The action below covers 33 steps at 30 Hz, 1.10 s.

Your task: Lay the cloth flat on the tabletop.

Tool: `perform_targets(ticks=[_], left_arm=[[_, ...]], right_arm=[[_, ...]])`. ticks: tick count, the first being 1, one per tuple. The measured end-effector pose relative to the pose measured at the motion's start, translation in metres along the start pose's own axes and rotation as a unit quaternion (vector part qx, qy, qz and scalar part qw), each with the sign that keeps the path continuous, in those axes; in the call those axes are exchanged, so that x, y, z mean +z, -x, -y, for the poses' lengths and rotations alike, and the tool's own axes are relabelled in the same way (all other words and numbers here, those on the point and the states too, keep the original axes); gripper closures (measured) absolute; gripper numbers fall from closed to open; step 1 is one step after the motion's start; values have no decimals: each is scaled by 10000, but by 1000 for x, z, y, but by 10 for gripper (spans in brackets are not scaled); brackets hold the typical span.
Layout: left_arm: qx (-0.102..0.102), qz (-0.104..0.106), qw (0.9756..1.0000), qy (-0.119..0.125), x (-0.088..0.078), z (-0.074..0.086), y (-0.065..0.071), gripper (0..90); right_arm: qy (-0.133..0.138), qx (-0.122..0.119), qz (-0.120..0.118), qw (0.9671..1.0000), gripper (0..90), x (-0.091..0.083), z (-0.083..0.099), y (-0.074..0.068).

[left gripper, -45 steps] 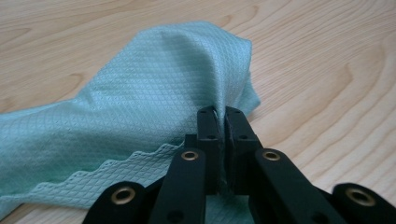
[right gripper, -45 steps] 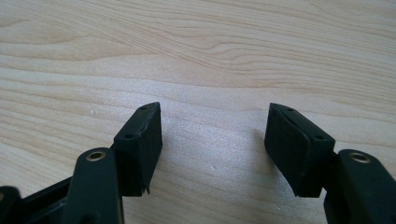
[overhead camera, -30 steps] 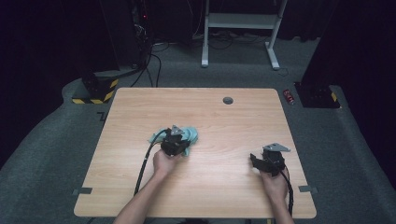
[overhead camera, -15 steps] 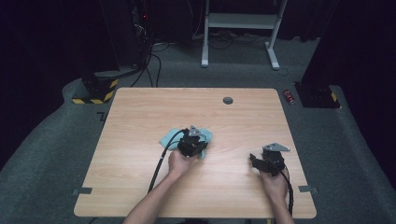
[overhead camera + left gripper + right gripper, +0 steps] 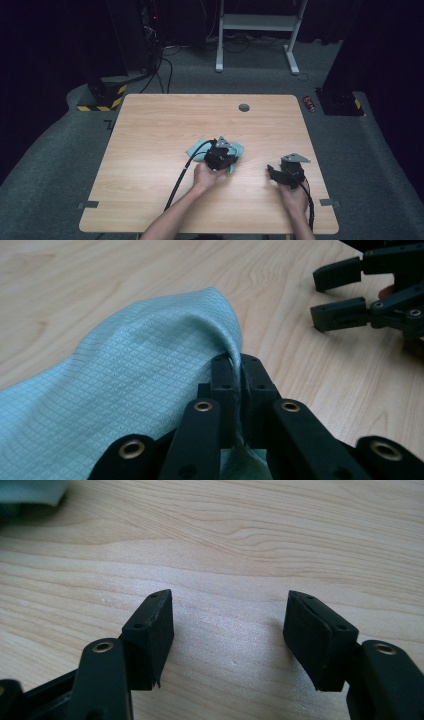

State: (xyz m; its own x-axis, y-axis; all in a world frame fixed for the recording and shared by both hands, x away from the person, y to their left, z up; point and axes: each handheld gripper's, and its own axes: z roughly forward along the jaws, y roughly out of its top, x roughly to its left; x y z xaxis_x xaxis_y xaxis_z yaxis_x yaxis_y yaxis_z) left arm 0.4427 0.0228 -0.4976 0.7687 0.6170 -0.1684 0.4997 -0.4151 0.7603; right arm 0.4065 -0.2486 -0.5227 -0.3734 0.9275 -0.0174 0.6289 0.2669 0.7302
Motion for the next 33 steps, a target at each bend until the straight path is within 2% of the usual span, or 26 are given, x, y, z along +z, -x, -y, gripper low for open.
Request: perform_targets(ticks=[4, 7, 9, 10, 11, 12, 13, 14, 18, 19, 20, 21, 22, 23, 24, 25, 26, 27, 28, 29, 30, 33], left_arm=[[94, 37, 9999, -60, 4, 0, 7, 855], [128, -13, 9999, -42, 0, -2, 7, 751], [69, -44, 10000, 27, -6, -4, 5, 661], [52, -79, 9999, 97, -11, -5, 4, 661], [59, -131, 9997, 205, -20, -7, 2, 597], [59, -131, 9997, 205, -20, -7, 2, 569], [-9, -265, 9992, 283, -32, -6, -3, 546], [-9, -265, 9992, 283, -32, -6, -3, 532], [-170, -567, 9978, 313, -52, 1, -14, 515], [-233, -658, 9970, 323, -58, 5, -18, 513], [-284, -735, 9964, 315, -63, 8, -21, 512], [-324, -807, 9958, 299, -66, 11, -24, 513], [-346, -853, 9954, 282, -70, 14, -25, 513], [-404, -898, 9947, 293, -76, 20, -26, 522], [-404, -898, 9947, 293, -76, 20, -26, 528], [-396, -927, 9946, 262, -79, 26, -25, 535], [-396, -927, 9946, 262, -79, 26, -25, 549], [-368, -935, 9947, 233, -80, 28, -24, 560], [-323, -917, 9951, 165, -80, 32, -23, 560], [-300, -898, 9954, 114, -79, 36, -21, 582], [-284, -871, 9958, 70, -77, 39, -19, 582], [-219, -845, 9961, -90, -70, 47, -16, 619]], right_arm=[[-1, -2, -1, 10000, 367, 0, 0, 0], [2, 8, 2, 10000, 368, 0, 0, 0], [0, 19, 4, 10000, 369, 0, 0, 0], [8, 22, 16, 10000, 373, 0, 0, 0], [20, 23, -2, 10000, 394, 0, 0, 0], [23, 18, -2, 10000, 403, 0, 0, 0], [20, 10, -16, 10000, 429, 0, 0, -1], [20, 10, -16, 10000, 429, 0, 0, -1], [49, -145, -158, 9998, 576, -2, 0, -4], [39, -152, -236, 9996, 625, -3, 0, -6], [61, -124, -501, 9986, 661, -4, 0, -8], [154, -154, -819, 9964, 706, -8, -2, -17], [154, -154, -819, 9964, 706, -8, -2, -17], [250, -236, -1074, 9936, 732, -12, -3, -28], [250, -236, -1074, 9936, 732, -12, -3, -28], [333, -385, -1285, 9904, 740, -15, -6, -39], [333, -385, -1285, 9904, 740, -15, -6, -39], [393, -443, -1466, 9874, 742, -18, -9, -48], [393, -443, -1466, 9874, 742, -18, -9, -48], [504, -485, -1667, 9835, 742, -21, -14, -58], [504, -485, -1667, 9835, 742, -21, -14, -58], [575, -477, -1913, 9787, 730, -23, -20, -70]])
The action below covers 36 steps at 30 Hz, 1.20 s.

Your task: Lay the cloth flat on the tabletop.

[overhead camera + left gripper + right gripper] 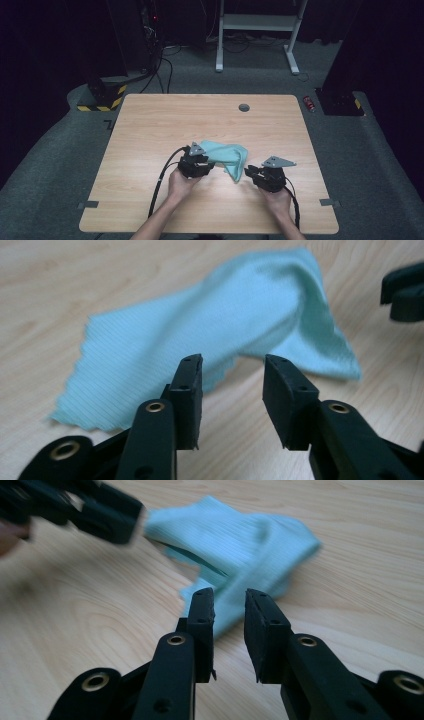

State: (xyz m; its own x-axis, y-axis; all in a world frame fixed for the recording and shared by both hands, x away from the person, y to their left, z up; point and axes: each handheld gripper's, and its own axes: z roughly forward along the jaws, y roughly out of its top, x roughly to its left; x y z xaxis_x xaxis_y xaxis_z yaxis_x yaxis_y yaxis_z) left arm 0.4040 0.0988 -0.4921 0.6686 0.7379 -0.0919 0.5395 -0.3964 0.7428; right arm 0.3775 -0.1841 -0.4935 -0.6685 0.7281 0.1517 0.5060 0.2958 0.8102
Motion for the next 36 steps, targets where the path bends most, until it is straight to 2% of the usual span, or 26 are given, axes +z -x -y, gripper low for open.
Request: perform_targets(ticks=[2, 4, 5, 7, 8, 10, 11, 12, 13, 14, 15, 17, 21, 26, 31, 32, 34, 36], left_arm=[[26, -24, 9998, -192, 12, 7, 2, 641], [54, -69, 9996, -260, 18, 8, 2, 647], [54, -69, 9996, -260, 18, 8, 2, 647], [22, -102, 9996, -255, 21, 9, 2, 647], [0, -143, 9996, -230, 22, 9, 2, 640], [-48, -142, 9996, -225, 23, 9, 1, 627], [-48, -142, 9996, -225, 23, 9, 1, 620], [-87, -124, 9998, -160, 23, 9, 3, 613], [-87, -124, 9998, -160, 23, 9, 3, 601], [-67, -102, 9999, -59, 21, 8, 4, 583], [-1, -92, 10000, 21, 19, 8, 7, 583], [111, -99, 9998, 125, 16, 4, 13, 525], [71, 34, 9999, 125, 16, 1, 15, 483], [167, 176, 9997, 71, 13, 1, 20, 443], [219, 382, 9990, 94, 9, 1, 26, 423], [279, 434, 9986, 106, 8, 2, 29, 422], [342, 409, 9985, 79, 9, 3, 33, 424], [329, 411, 9986, 57, 9, 3, 35, 424]], right_arm=[[-73, 1, -54, 10000, 674, 9, -8, -6], [-110, 16, 49, 9999, 619, 15, -13, -8], [-110, 16, 49, 9999, 619, 15, -13, -8], [-170, 35, 199, 9997, 583, 23, -16, -9], [-306, -3, 323, 9990, 575, 31, -18, -12], [-486, -83, 449, 9978, 642, 38, -18, -13], [-486, -83, 449, 9978, 642, 38, -18, -13], [-634, -105, 488, 9967, 761, 44, -18, -13], [-634, -105, 488, 9967, 761, 44, -18, -13], [-665, -128, 467, 9966, 882, 45, -18, -12], [-665, -128, 467, 9966, 882, 45, -18, -12], [-568, -203, 379, 9975, 893, 42, -19, -16], [-501, -345, 226, 9979, 893, 37, -21, -24], [-341, -801, -54, 9962, 880, 32, -25, -39], [-384, -741, -169, 9964, 880, 33, -25, -40], [-436, -714, -156, 9964, 899, 35, -24, -40], [-503, -699, -199, 9961, 900, 37, -22, -42], [-439, -660, -148, 9967, 898, 37, -21, -40]])
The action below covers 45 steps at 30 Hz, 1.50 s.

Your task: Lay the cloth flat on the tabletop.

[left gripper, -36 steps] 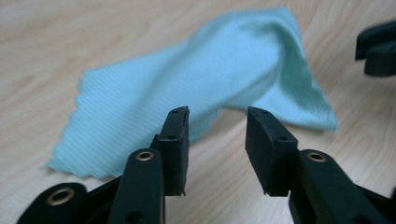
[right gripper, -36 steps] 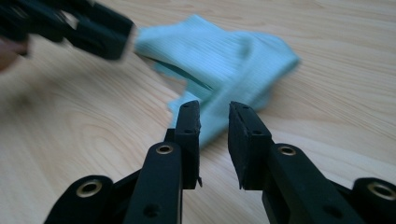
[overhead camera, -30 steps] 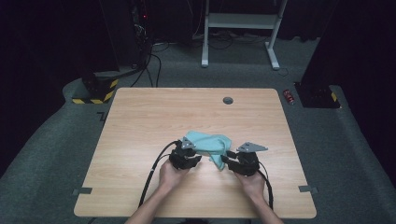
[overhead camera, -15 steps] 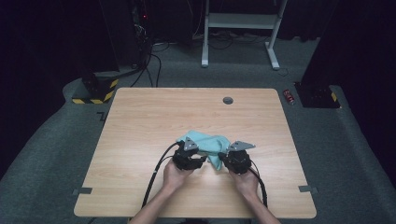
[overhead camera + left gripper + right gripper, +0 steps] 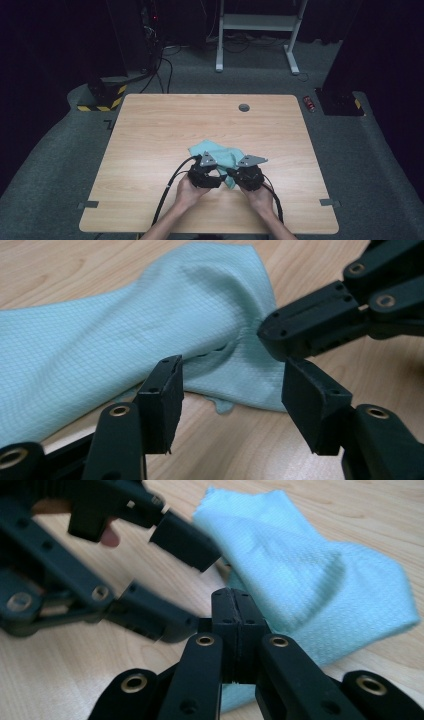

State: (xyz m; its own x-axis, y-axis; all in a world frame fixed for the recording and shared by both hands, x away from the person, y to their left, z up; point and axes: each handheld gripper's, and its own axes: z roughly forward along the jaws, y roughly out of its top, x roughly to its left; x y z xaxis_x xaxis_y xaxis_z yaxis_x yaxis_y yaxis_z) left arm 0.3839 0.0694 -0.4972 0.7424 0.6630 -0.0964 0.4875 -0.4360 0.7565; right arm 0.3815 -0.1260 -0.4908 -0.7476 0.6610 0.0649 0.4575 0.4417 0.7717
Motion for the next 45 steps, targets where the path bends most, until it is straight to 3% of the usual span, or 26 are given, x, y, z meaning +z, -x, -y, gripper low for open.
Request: perform_targets(ticks=[3, 4, 7, 10, 14, 17, 18, 20, 22, 29, 30, 31, 32, 34, 39, 45], left_arm=[[2, -11, 10000, -44, 5, -1, 6, 425], [8, -8, 10000, -49, 7, -2, 8, 424], [45, -45, 9999, -86, 14, -6, 14, 424], [-22, -65, 9999, -115, 26, -14, 21, 462], [-72, -143, 9998, -151, 32, -18, 21, 540], [-82, -105, 9998, -144, 32, -18, 20, 729], [-57, -116, 9998, -153, 31, -18, 20, 729], [-12, -104, 9998, -143, 28, -18, 19, 844], [-5, -60, 9999, -117, 23, -18, 17, 893], [156, -194, 9997, -24, -6, -12, 13, 898], [27, -199, 9998, 37, -18, -7, 8, 898], [27, -199, 9998, 37, -18, -7, 8, 898], [-135, -176, 9997, 127, -29, -1, 3, 898], [-186, -179, 9995, 162, -34, 3, 2, 897], [-270, -329, 9989, 221, -51, 23, -3, 897], [-525, -546, 9966, 316, -69, 44, -14, 897]], right_arm=[[128, 172, 197, 9996, 862, -5, 1, 6], [202, 365, 339, 9986, 841, -11, 2, 15], [190, 432, 492, 9977, 812, -15, 4, 21], [126, 553, 697, 9960, 717, -17, 9, 27], [71, 694, 808, 9943, 650, -13, 12, 31], [58, 812, 750, 9939, 644, -11, 15, 33], [58, 812, 750, 9939, 644, -11, 15, 33], [47, 817, 682, 9943, 717, -10, 15, 34], [70, 685, 622, 9957, 898, -9, 14, 33], [2, 601, 577, 9965, 900, -6, 12, 29], [76, 600, 600, 9964, 899, -7, 12, 30], [76, 600, 600, 9964, 899, -7, 12, 30], [182, 580, 679, 9958, 889, -10, 11, 29], [290, 590, 769, 9949, 855, -14, 10, 29], [234, 645, 845, 9941, 782, -16, 11, 33], [111, 693, 884, 9936, 708, -15, 13, 35]])
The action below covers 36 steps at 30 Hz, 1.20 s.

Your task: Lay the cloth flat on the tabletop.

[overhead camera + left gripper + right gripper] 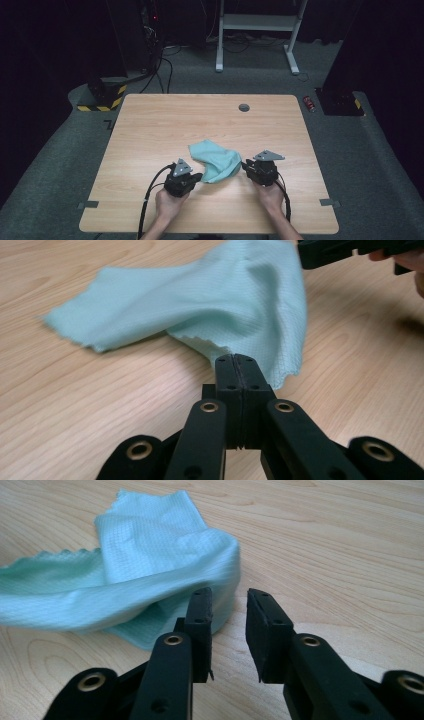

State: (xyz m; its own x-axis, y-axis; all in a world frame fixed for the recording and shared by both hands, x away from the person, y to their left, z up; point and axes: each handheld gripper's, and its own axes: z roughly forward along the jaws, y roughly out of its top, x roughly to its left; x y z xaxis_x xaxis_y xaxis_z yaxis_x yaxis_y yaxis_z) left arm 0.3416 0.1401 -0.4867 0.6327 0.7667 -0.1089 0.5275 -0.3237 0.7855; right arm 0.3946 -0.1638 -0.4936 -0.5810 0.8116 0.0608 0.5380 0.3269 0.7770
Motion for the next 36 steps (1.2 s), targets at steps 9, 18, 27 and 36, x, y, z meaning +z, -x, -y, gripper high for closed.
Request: perform_targets(ticks=[9, 18, 27, 36], left_arm=[[-203, -238, 9995, -100, -6, 17, -18, 894], [-253, -281, 9993, -79, -1, 18, -22, 894], [-275, -628, 9976, 86, -14, 12, -36, 895], [-153, -1121, 9935, -100, 0, 10, -51, 891]], right_arm=[[-87, -41, -423, 9991, 605, 11, 1, -10], [-237, -116, -742, 9969, 708, 17, 3, -18], [-127, -460, -679, 9966, 900, 17, -14, -27], [-205, -633, -714, 9952, 896, 23, -38, -37]])
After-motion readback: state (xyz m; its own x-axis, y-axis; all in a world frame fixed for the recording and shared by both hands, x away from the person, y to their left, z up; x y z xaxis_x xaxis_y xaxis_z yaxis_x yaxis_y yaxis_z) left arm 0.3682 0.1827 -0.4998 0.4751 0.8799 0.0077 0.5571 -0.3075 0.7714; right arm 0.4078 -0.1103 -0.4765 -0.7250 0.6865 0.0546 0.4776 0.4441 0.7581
